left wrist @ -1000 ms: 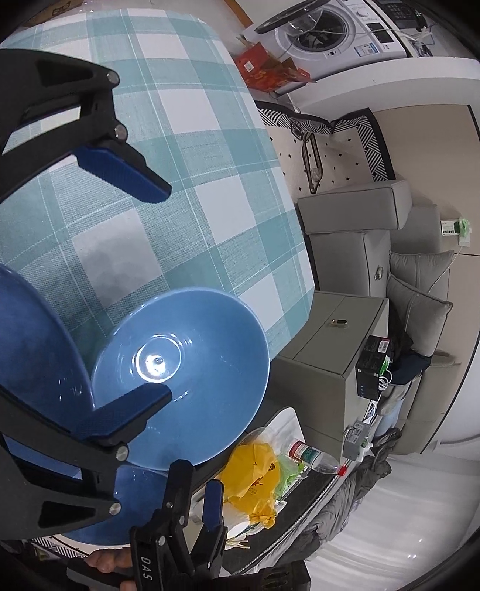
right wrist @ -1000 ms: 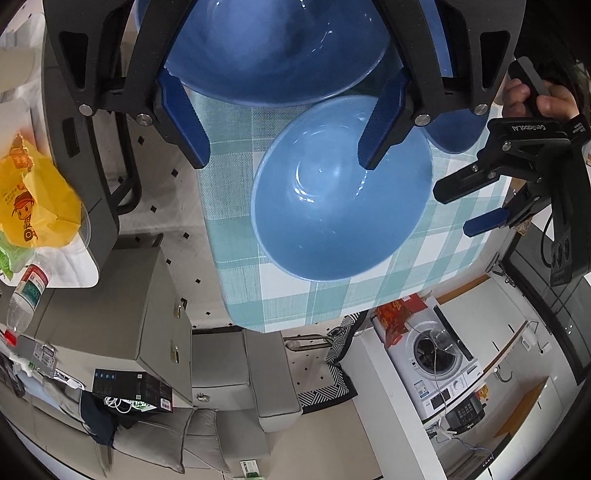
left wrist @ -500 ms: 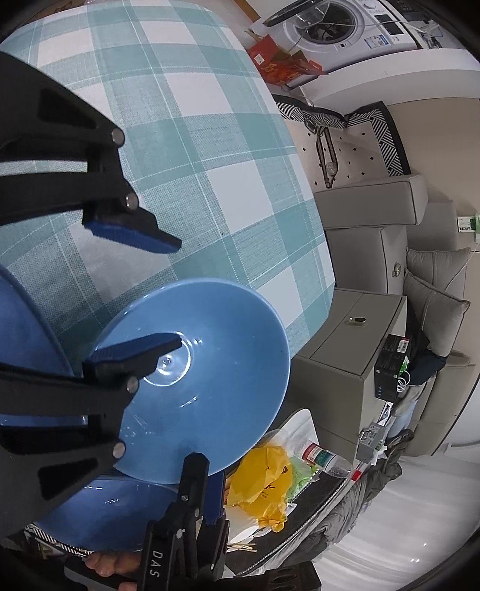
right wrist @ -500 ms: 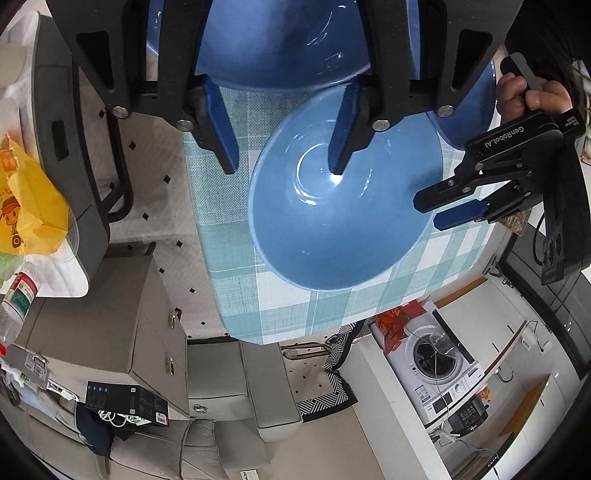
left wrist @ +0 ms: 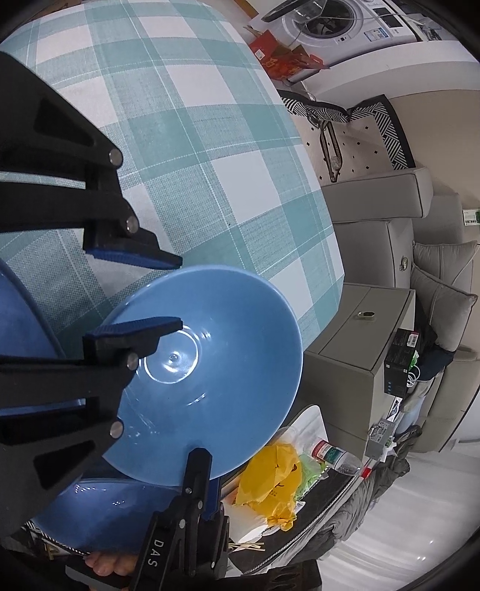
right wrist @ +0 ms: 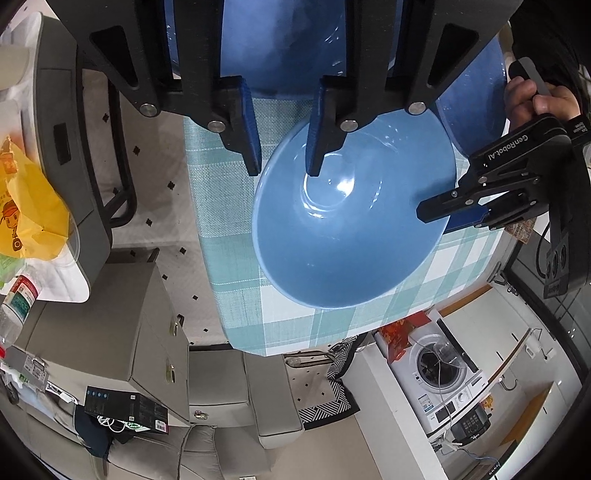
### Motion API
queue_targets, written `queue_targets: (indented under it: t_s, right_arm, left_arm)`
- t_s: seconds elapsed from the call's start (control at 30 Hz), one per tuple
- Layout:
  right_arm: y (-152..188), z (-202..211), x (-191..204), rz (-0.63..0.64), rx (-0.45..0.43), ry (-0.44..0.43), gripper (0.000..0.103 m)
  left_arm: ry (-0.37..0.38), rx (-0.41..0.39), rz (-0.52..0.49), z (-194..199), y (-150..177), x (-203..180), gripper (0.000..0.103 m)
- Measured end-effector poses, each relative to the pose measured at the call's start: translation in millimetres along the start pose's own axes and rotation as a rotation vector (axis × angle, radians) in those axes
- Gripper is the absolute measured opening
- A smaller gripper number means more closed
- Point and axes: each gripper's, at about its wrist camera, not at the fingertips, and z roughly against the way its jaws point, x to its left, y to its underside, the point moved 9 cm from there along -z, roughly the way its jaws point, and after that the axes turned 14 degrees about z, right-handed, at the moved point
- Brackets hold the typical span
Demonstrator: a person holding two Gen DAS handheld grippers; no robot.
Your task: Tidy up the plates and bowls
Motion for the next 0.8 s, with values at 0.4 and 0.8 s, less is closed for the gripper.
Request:
queue_targets:
  t_s: [0.4, 0.8]
  right_arm:
    - [0.0, 0.2, 0.7, 0.021, -0.016, 0.047, 0.019]
    - [-5.6, 12.6, 1.2, 0.024, -0.049, 0.057, 0.019]
  left_arm:
    - [-0.003, -0.018, -0.008, 4.0, -2.4, -1.8, 0.016]
    - [0.001, -0.039, -0.007, 10.9, -7.2, -3.8, 0.016]
